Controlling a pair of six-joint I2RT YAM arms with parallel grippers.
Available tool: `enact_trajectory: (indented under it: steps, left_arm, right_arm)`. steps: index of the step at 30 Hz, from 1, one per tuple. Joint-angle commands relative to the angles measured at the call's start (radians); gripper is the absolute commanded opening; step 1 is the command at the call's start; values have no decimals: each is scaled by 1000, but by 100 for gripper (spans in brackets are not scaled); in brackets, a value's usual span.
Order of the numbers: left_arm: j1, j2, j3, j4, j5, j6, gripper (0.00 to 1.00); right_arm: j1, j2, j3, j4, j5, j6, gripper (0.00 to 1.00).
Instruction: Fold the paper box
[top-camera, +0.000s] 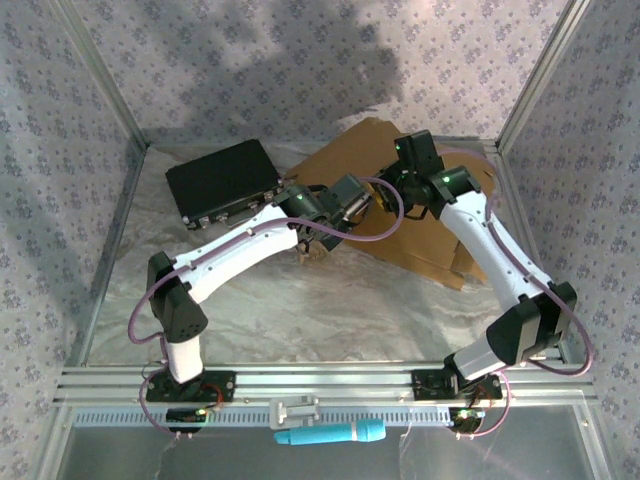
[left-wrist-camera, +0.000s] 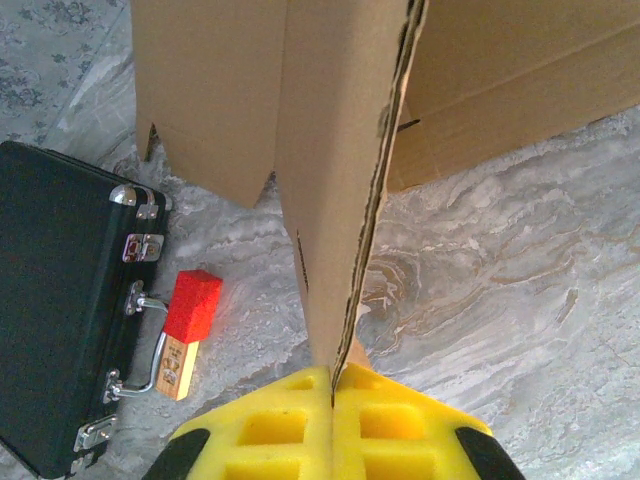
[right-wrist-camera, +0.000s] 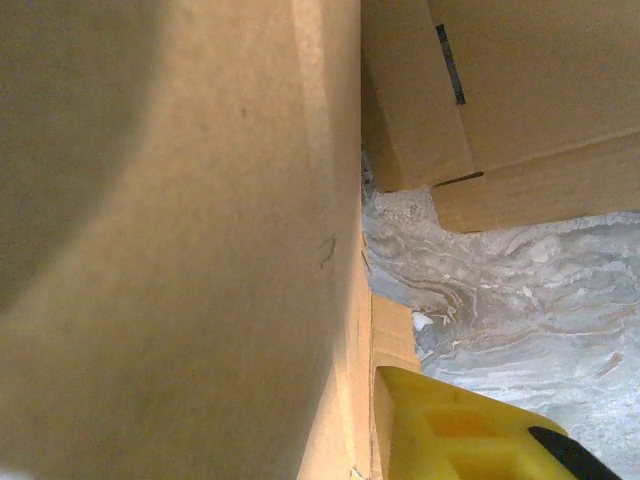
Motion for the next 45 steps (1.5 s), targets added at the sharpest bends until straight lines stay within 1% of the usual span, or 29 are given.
enact_trajectory:
  steps: [1,4,7,15,20,21,22,23,24,25,27,28,29,30,31,33,34,35,38,40,42,45]
  left_arm:
    - [-1,6,42,-11,-19,11,0]
    - [0,7,44,-11,-21,12,0]
    - [0,9,46,-11,-20,9,0]
    - [-1,11,48,-11,-17,10,0]
    - [-1,12,53,-12,-18,9,0]
    - [-1,12,54,-14,-22,8,0]
    - [0,12,62,-17,-30,4,0]
    - [-2,12,72,-25,-41,-6,4]
    - [-1,5,74,-32,-55,-20,18]
    - [-1,-7,112,-30,-78,-40,34]
    - [0,-51,143,-18,-114,-90,55]
    - [1,-77,157,-5,-115,-111,64]
    - [3,-110,174,11,-145,-133,73]
    - [7,-145,183,34,-160,-154,77]
    - [11,-188,186,62,-183,-167,79]
    - [15,-270,155,145,-262,-173,87]
    - [24,-326,123,205,-283,-174,91]
    - [41,-364,99,243,-273,-180,92]
    - [163,-467,52,266,-182,-303,92]
    - [271,-517,20,262,-89,-402,92]
    - [369,-546,-2,251,-9,-471,92]
    - [512,-550,7,194,133,-554,90]
  right_arm:
    - [11,13,42,0,17,14,29]
    - [14,16,45,-1,18,14,23]
    - [14,18,44,-6,20,16,19]
    - [16,16,55,-18,22,12,17]
    - [14,12,56,-26,26,8,9]
    - [15,13,56,-28,28,8,6]
    - [14,12,56,-30,30,9,1]
    - [12,9,56,-28,32,10,0]
    - [9,4,57,-22,35,10,0]
    - [6,0,59,-7,36,12,0]
    - [3,-3,83,25,42,8,0]
    - [2,2,108,30,45,5,0]
    - [2,14,149,21,44,1,0]
    - [4,24,194,15,39,-4,0]
    - [6,29,238,12,39,-7,0]
    - [16,24,308,13,55,-10,0]
    - [22,16,337,10,67,-9,0]
    - [26,6,355,10,78,-2,0]
    - [41,-20,412,-44,102,42,0]
    - [59,-24,468,-116,126,93,0]
    - [103,-31,522,-195,198,180,0]
    - [186,-41,566,-198,320,319,0]
